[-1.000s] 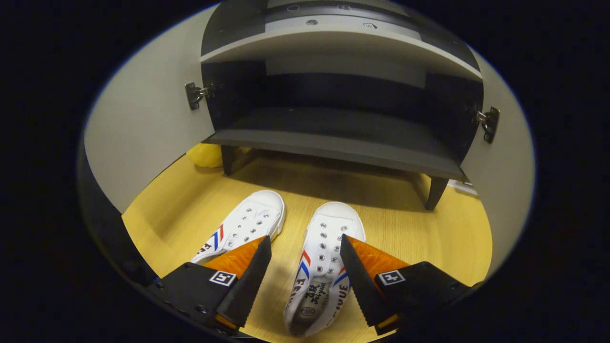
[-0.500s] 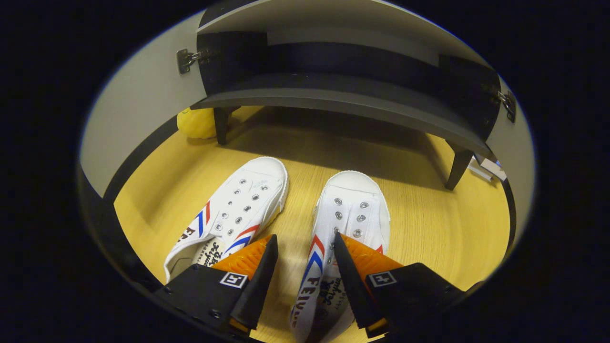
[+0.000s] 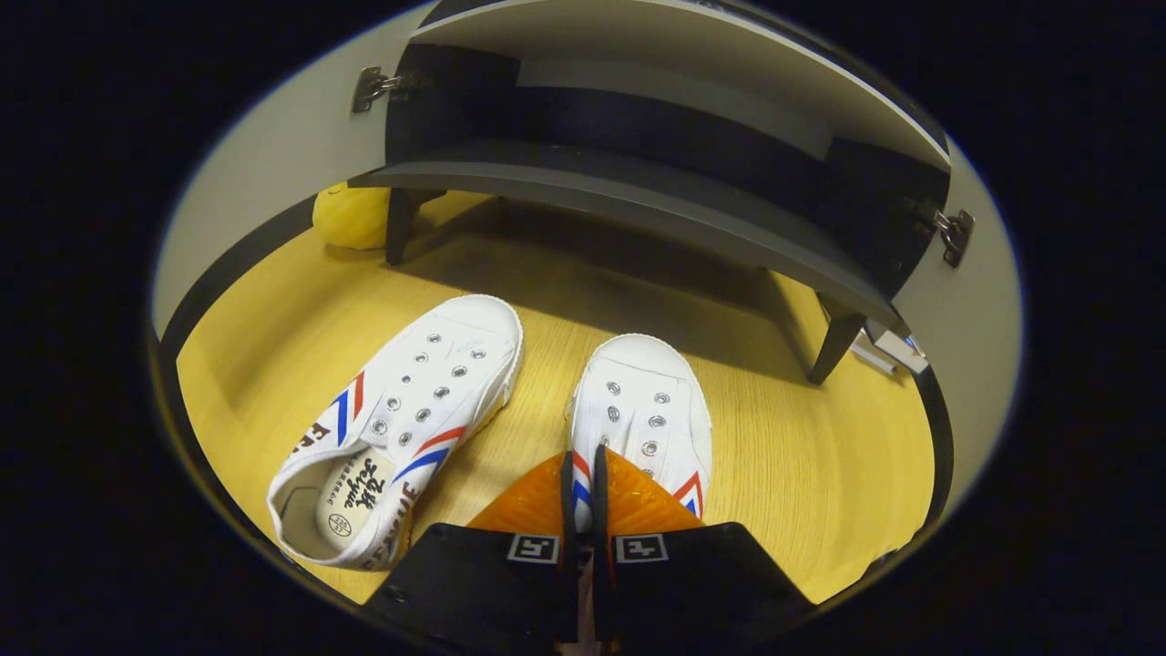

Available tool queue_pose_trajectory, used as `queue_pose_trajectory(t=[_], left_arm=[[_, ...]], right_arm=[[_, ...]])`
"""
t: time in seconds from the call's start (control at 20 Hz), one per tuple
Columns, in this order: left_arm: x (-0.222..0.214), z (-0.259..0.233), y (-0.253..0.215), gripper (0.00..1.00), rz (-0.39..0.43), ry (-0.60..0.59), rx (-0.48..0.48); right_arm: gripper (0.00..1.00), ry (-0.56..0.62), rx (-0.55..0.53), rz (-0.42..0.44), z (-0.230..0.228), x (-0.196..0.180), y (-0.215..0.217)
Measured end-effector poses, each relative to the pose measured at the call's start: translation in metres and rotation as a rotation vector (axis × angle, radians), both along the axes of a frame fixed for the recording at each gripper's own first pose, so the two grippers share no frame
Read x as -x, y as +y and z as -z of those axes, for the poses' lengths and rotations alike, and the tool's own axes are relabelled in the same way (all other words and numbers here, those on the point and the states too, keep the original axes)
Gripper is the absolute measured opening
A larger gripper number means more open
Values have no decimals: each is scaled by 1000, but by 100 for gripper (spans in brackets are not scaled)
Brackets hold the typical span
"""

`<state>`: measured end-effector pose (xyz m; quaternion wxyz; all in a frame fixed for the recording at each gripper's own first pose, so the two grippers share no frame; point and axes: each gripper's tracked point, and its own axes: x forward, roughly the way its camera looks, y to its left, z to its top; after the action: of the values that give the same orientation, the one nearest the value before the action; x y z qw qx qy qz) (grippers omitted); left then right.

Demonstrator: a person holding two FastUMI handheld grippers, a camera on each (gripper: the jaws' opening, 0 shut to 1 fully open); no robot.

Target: Grab one shoe with the right hand and put it into the shoe cabinet, grab the other shoe with the left hand and put it into the shoe cabinet; then close the right door with the right hand and the left door with the left hand.

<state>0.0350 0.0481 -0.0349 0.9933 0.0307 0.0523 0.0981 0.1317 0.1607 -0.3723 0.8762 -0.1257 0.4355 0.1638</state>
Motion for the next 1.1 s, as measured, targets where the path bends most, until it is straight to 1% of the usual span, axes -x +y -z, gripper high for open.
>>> queue_pose_trajectory(t=[0.05,0.1,0.3,0.4,0.55,0.85,1.1], left_arm=[[0,0,-3,80,8,-1,-1],[-1,-1,-6,80,19,-1,-1],[-2,-1,-17,80,57,-5,-1],[-3,-3,-22,80,71,-10,3],[-5,-3,-30,80,96,-17,8],[-10,-6,-54,80,162,-32,21],[-13,-7,-68,80,203,-42,44]], right_arm=[[9,3,-26,21,8,-7,3],[2,8,-44,21,1,0,1],[2,13,-139,92,-14,-9,-9],[2,16,-172,113,-22,-12,-13],[2,-31,-159,88,-37,-15,-18],[2,-115,-192,50,-84,-15,-18],[1,-178,-228,57,-130,-22,-23]])
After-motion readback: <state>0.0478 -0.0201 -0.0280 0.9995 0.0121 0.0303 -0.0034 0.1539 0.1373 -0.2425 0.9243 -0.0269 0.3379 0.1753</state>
